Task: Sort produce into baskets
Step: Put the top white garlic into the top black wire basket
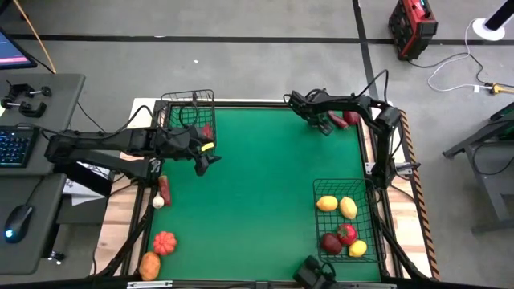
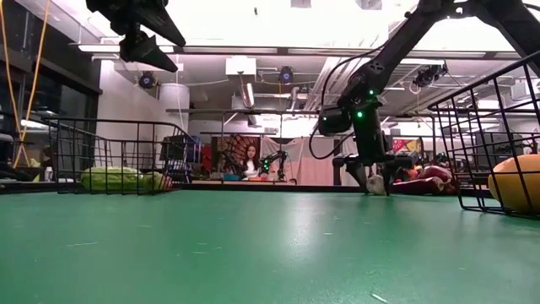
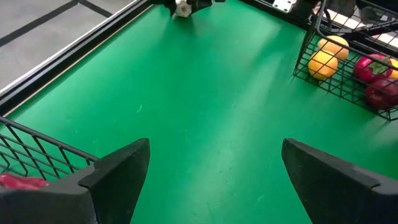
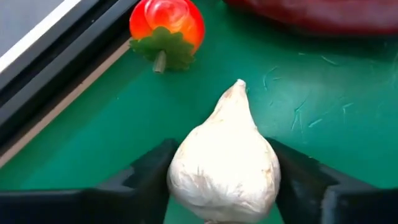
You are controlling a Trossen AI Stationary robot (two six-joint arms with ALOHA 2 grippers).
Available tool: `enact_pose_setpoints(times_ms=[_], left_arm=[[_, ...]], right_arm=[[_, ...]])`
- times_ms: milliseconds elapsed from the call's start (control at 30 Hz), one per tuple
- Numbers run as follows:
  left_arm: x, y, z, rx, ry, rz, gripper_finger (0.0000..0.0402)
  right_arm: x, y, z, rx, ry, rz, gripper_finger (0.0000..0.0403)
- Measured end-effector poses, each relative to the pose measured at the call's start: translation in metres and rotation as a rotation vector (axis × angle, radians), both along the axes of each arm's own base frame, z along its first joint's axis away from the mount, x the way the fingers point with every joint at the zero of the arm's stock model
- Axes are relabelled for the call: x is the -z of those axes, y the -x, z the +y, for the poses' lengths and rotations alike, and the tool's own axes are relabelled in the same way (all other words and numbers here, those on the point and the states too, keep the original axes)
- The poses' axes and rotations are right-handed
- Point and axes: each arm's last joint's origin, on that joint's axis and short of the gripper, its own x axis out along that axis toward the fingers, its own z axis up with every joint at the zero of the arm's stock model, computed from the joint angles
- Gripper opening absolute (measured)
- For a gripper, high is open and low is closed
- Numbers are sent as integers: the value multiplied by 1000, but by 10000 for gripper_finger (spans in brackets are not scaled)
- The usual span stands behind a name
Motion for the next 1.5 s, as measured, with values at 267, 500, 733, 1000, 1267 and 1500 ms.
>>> enact_pose_setpoints(times_ms=[267, 500, 733, 1000, 1267, 1500], left_arm=[[0, 0, -1, 17, 38, -6, 353], [0, 0, -2, 39, 54, -8, 353], [-7, 1, -10, 240, 114, -69, 353], [-21, 13, -16, 304, 64, -164, 353], [-38, 19, -15, 286, 44, -321, 353], [-55, 13, -12, 156, 36, -519, 353]], right_arm=[[-9, -7, 12, -126, 13, 26, 153], [-51, -10, 31, -240, 113, 17, 153], [-104, -20, 64, -350, 327, -82, 153], [-137, -68, 111, -644, 554, -357, 155], [-143, -113, 160, -883, 696, -588, 154], [-133, -128, 197, -1013, 692, -628, 154]])
